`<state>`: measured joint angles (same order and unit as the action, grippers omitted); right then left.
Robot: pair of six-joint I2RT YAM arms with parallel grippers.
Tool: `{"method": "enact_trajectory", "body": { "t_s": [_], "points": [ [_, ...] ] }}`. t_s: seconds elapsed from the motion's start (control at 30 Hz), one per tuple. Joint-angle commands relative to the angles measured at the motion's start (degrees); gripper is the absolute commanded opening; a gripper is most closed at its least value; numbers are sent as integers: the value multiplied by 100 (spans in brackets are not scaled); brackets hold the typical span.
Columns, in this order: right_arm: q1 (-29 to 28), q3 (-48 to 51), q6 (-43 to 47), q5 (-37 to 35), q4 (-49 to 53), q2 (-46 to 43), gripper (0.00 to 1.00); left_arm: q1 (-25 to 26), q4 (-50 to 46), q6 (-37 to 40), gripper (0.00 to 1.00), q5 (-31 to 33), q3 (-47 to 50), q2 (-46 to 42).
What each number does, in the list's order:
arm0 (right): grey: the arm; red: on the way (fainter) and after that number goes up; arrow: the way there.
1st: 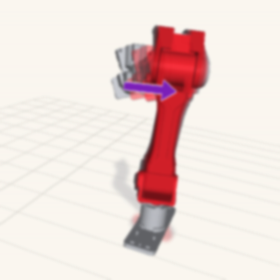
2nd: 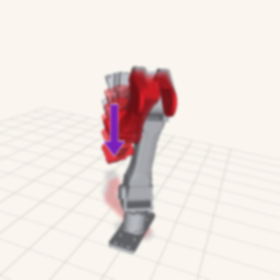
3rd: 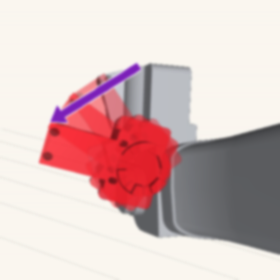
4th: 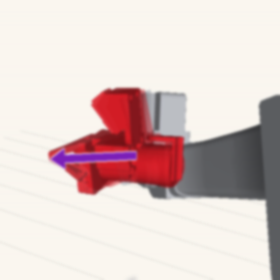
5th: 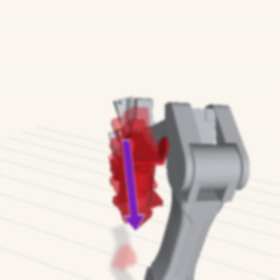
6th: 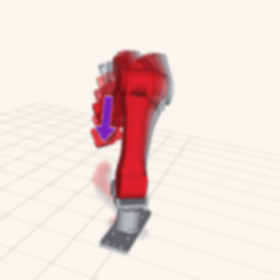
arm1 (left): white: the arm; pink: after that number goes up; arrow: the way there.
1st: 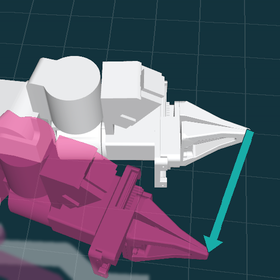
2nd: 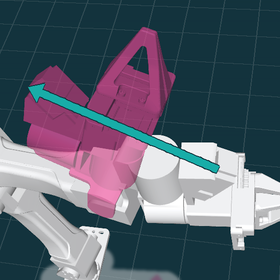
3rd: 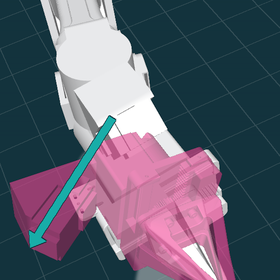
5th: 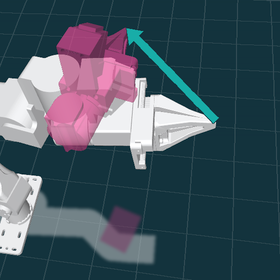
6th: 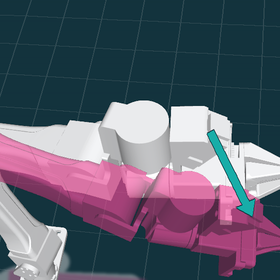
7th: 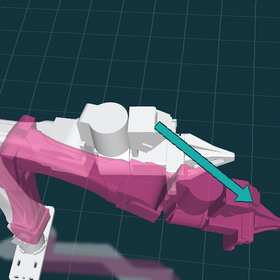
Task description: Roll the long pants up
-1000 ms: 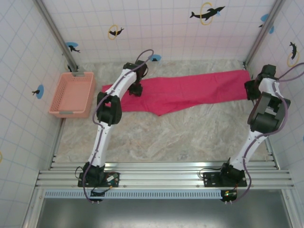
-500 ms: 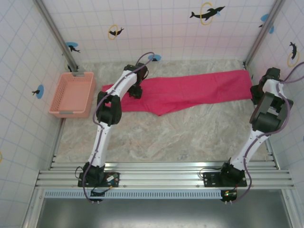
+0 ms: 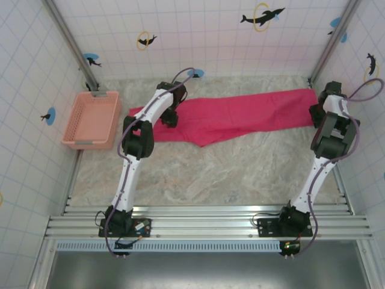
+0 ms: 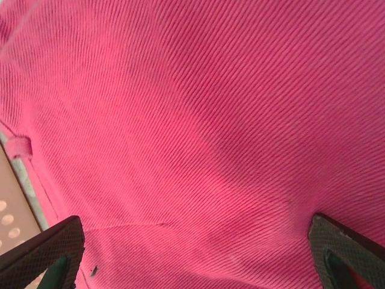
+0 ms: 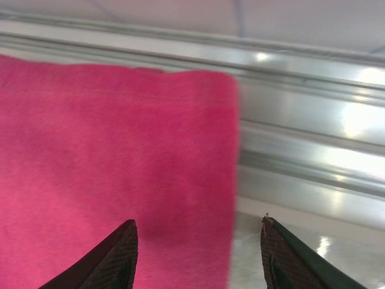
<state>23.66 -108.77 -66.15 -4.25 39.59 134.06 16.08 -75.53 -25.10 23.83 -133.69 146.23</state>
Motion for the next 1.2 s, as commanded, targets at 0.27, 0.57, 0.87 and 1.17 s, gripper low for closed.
{"method": "enact_trajectory", "body": {
  "t_s": [0.27, 0.57, 0.87, 1.17],
  "points": [
    [-168, -410, -328, -184, 697, 493, 56, -1081, -432, -746, 97, 2, 1355, -516],
    [-334, -1477, -66, 100, 1374, 1226, 52, -1123, -551, -428, 97, -152, 792, -225],
    [-519, -1899, -142, 501, 1459, 1709, 34, -1022, -722, -180, 97, -202, 156, -225],
    [-624, -1779, -232, 711, 405, 1577, 0, -550, -913, -9, 97, -374, -427, -286]
  ]
}}
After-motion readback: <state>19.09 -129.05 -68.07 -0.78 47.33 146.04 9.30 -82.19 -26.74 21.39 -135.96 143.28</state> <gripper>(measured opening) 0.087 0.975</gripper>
